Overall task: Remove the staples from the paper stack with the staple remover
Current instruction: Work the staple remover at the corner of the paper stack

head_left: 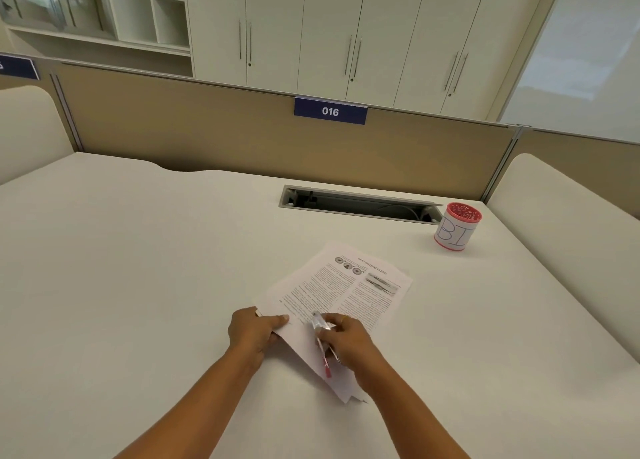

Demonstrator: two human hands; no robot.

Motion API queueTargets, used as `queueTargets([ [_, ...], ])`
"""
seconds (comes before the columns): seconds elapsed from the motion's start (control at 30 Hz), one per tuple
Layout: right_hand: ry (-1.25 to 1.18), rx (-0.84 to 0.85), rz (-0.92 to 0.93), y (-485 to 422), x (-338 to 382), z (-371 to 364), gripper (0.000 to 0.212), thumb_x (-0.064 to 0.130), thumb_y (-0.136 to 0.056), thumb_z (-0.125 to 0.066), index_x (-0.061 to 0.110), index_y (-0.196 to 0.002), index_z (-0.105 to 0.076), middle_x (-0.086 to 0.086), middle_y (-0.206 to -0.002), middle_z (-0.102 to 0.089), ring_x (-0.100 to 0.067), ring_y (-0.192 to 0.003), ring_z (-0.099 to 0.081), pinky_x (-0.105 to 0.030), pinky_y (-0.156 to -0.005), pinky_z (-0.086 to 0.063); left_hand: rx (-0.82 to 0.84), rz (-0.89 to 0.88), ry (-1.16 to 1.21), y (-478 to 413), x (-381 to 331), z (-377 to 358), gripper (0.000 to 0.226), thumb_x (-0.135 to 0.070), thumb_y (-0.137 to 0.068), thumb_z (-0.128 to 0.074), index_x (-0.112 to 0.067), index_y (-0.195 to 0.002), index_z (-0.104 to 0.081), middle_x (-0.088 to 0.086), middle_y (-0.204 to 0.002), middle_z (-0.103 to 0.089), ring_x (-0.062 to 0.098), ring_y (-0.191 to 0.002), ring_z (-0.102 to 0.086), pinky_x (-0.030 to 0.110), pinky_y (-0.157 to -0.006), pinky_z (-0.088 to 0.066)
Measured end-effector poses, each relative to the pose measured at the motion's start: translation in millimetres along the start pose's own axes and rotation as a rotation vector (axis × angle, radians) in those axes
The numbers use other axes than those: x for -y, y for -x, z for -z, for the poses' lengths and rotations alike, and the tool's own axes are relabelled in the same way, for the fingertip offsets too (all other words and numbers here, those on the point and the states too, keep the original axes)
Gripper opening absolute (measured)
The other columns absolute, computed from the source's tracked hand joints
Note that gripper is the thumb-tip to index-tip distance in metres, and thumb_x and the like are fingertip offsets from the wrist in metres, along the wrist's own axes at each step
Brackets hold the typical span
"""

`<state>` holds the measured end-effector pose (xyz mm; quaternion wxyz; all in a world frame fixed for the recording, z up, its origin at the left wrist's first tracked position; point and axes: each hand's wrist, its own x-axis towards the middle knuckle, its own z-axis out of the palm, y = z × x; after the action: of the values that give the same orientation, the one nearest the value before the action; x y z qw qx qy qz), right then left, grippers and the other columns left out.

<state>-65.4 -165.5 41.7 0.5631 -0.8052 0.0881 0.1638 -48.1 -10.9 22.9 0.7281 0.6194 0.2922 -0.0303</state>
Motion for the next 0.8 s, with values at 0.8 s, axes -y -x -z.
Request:
queueTargets([
  [0.8, 0.541, -0.158, 0.244, 11, -1, -28, 0.028, 0.029, -0.088, -0.054, 0.031, -0.116, -0.062, 0.004, -0.111, -0.069, -0.018, -0.102, -0.062, -0.029, -0.087, -0.048, -0.160, 0.047, 0.209, 14, 20, -12, 0.024, 0.003, -0.073, -0.072, 0.004, -0.096, -0.065, 0.016, -0.094, -0.065, 0.030, -0.076, -0.060, 0.030, -0.056, -0.052],
])
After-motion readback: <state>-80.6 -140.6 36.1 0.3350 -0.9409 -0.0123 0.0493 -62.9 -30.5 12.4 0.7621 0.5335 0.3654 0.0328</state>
